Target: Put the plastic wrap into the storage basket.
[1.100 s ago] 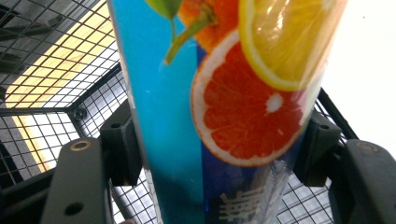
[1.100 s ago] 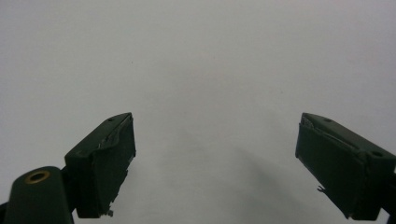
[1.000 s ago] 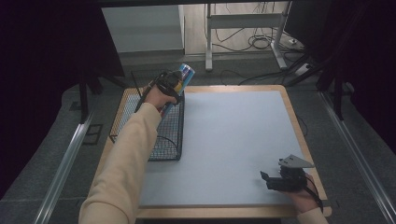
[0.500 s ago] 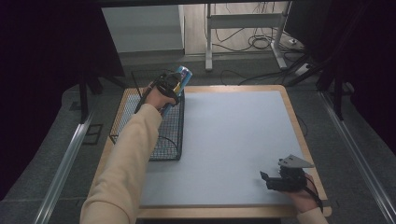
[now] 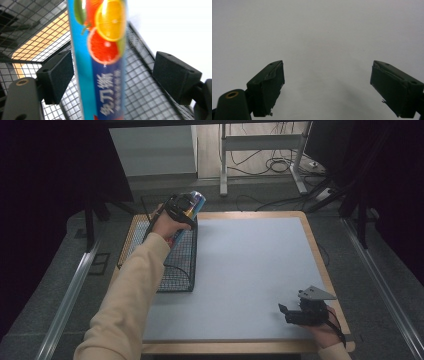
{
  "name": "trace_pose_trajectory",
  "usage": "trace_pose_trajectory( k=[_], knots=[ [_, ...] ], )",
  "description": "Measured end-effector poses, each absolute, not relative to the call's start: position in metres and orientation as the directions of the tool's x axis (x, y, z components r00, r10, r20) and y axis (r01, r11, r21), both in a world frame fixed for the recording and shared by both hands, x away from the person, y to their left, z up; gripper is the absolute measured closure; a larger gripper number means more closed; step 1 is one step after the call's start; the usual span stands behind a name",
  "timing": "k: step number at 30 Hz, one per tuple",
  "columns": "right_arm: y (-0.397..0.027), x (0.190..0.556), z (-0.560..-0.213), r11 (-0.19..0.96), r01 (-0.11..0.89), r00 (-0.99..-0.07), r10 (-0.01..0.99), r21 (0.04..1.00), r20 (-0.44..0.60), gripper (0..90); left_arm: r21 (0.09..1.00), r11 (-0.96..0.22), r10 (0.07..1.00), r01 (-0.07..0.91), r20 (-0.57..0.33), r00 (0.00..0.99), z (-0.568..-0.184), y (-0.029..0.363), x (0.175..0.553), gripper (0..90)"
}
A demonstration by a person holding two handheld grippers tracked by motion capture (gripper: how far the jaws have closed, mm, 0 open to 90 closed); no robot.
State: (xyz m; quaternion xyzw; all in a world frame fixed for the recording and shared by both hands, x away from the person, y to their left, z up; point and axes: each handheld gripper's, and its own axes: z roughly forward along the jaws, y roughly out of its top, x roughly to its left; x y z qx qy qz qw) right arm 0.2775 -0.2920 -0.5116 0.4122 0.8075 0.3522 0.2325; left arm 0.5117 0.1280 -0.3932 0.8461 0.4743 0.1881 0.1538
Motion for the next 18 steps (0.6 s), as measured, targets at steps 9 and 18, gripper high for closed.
trace_pose_trajectory(
  k=[9, 18],
  knots=[
    [-0.291, 0.277, -0.512, 0.410, 0.502, -0.546, 0.833, 0.761, -0.089, 12.1, 0.564, -0.511, 0.815, 0.649, 0.077, 0.574, -0.369, 0.116, 0.461, 15.7],
    [-0.291, 0.276, -0.511, 0.412, 0.500, -0.541, 0.836, 0.761, -0.097, 12.1, 0.633, -0.529, 0.755, 0.565, 0.047, 0.654, -0.371, 0.102, 0.404, 16.4]
  ],
)
